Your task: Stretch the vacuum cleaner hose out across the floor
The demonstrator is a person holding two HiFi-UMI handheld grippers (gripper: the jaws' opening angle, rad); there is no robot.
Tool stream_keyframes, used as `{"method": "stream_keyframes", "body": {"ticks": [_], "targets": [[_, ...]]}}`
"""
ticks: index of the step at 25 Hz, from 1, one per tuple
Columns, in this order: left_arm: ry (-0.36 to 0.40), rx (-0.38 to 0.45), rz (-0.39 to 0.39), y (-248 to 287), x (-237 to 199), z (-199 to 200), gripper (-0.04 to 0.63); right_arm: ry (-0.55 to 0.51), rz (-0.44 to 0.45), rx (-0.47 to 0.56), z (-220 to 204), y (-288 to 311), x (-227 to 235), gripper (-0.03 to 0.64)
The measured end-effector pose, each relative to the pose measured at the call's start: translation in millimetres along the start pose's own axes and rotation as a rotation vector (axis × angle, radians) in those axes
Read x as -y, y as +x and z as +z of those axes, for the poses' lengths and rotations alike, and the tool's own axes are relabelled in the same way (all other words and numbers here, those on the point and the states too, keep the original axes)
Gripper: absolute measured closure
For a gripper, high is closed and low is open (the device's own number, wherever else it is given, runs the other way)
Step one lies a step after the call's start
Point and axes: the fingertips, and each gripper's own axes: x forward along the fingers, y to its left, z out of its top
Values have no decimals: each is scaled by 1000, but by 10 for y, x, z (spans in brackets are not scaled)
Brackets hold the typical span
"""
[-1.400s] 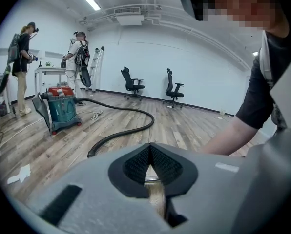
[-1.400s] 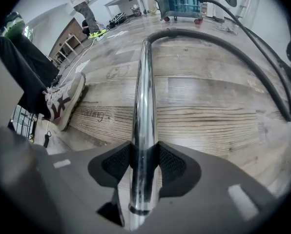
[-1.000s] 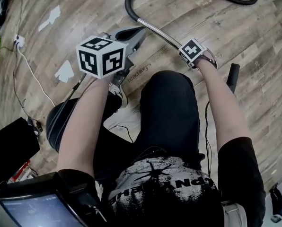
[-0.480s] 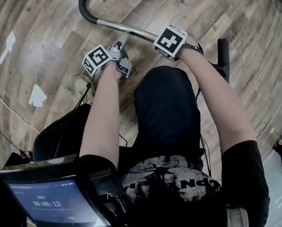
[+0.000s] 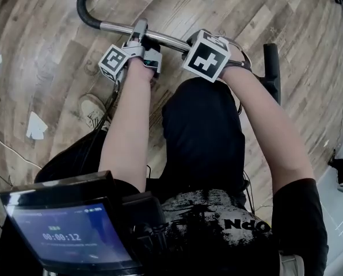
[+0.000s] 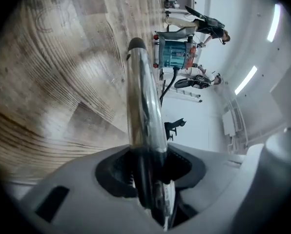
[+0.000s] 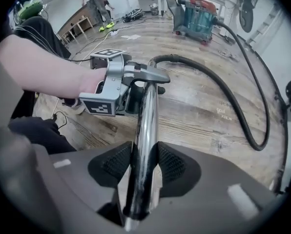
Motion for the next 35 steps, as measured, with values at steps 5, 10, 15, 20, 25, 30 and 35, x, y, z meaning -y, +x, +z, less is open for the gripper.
{"method": "stream_keyframes", "body": {"ticks": [5, 10, 15, 20, 25, 30, 35], "targets": [[11, 13, -96, 100, 352, 40, 463, -29, -65, 58, 109, -107, 127, 439], [158, -30, -124, 160, 823, -52, 463, -106, -243, 77, 186, -173, 302, 429], [239, -67, -95, 191, 1003, -157, 463, -78, -328, 87, 180, -154, 443, 487], [349, -35, -120, 301, 1207, 187, 474, -36, -223, 154, 336, -237, 366, 492], [526, -81, -135, 338, 1728, 288, 454, -41, -207, 178, 439, -661, 204, 488], [374, -83, -198, 324, 1887, 172, 540, -36, -242, 196, 386, -579, 208, 483], [573, -136, -201, 386, 2105, -48, 552, -29, -370, 238, 371, -418, 367, 479]]}}
